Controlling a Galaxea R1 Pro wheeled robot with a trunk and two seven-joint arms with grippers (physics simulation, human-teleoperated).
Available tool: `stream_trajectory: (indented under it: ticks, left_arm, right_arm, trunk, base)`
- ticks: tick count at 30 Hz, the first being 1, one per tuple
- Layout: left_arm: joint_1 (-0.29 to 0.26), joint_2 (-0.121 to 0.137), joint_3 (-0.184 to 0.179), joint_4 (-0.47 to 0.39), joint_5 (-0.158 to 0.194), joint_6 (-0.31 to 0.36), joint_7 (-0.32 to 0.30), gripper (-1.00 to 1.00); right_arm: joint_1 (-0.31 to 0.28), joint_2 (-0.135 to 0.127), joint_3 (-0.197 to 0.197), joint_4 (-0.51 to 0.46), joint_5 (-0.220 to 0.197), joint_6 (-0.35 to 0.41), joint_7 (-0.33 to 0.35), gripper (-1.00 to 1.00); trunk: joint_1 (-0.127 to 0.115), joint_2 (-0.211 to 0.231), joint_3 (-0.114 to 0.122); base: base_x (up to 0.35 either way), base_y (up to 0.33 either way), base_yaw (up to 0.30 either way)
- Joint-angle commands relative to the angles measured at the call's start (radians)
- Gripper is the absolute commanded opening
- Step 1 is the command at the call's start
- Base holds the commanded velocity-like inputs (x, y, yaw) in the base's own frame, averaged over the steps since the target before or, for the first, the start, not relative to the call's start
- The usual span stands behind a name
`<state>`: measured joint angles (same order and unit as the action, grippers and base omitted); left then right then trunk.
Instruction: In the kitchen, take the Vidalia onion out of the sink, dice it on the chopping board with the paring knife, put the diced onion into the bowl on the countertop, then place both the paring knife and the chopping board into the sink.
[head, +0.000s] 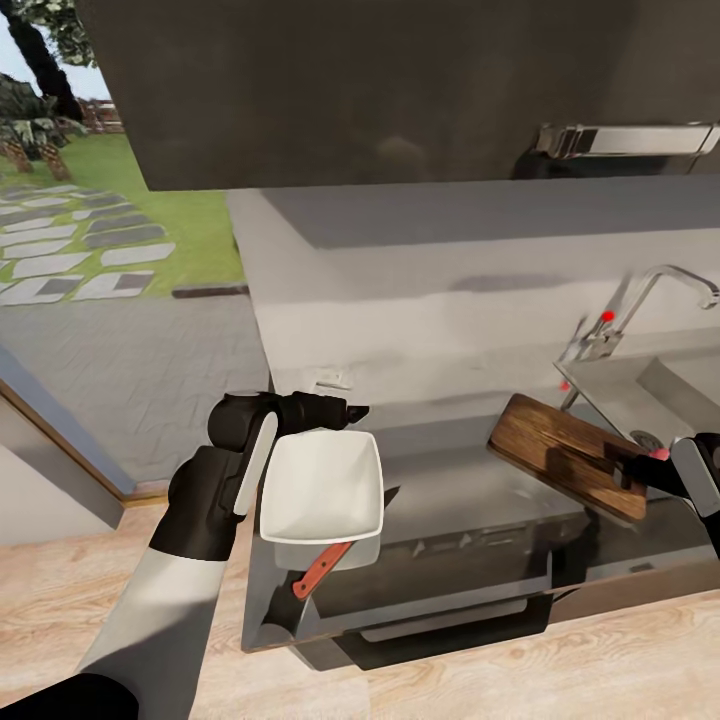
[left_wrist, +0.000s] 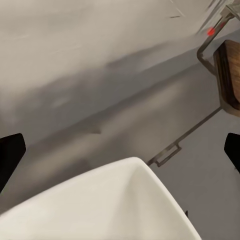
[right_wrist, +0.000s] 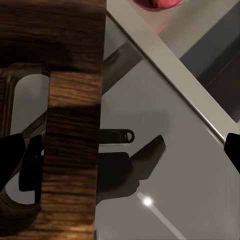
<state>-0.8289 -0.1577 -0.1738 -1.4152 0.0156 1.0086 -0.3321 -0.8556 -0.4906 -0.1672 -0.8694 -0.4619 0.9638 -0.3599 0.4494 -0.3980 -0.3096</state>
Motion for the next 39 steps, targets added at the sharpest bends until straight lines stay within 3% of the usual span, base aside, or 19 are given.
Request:
stream_trajectory:
  ticks: [1,26,27,39]
  left_arm:
    - [-0.001,0.000,0.001,-0.001,0.001,0.005,-0.001,1.00]
    - [-0.001,0.000,0.001,-0.001,0.001,0.005,-0.001,1.00]
    - [-0.001,0.000,0.001,-0.001,0.001,0.005,-0.001,1.00]
    - [-0.001,0.000,0.001,-0.001,0.001,0.005,-0.001,1.00]
  right_arm:
    - [-0.001,0.000,0.000,-0.001,-0.011,0.003,-0.009,1.00]
    - [0.000,0.000,0.000,-0.001,-0.011,0.003,-0.010,1.00]
    - [0.000,0.000,0.000,-0.001,-0.011,0.003,-0.010,-1.00]
    - [0.000,0.000,0.000,-0.002,-0.011,0.003,-0.010,-1.00]
  trunk:
    - [0.001,-0.002,-0.003]
    - [0.001,-0.002,-0.016]
    - [0.001,-0.002,-0.016]
    - [0.001,-0.002,-0.016]
  base:
    - [0.000,0.000,0.000]
    - [0.000,0.000,0.000]
    - [0.000,0.000,0.000]
    - [0.000,0.000,0.000]
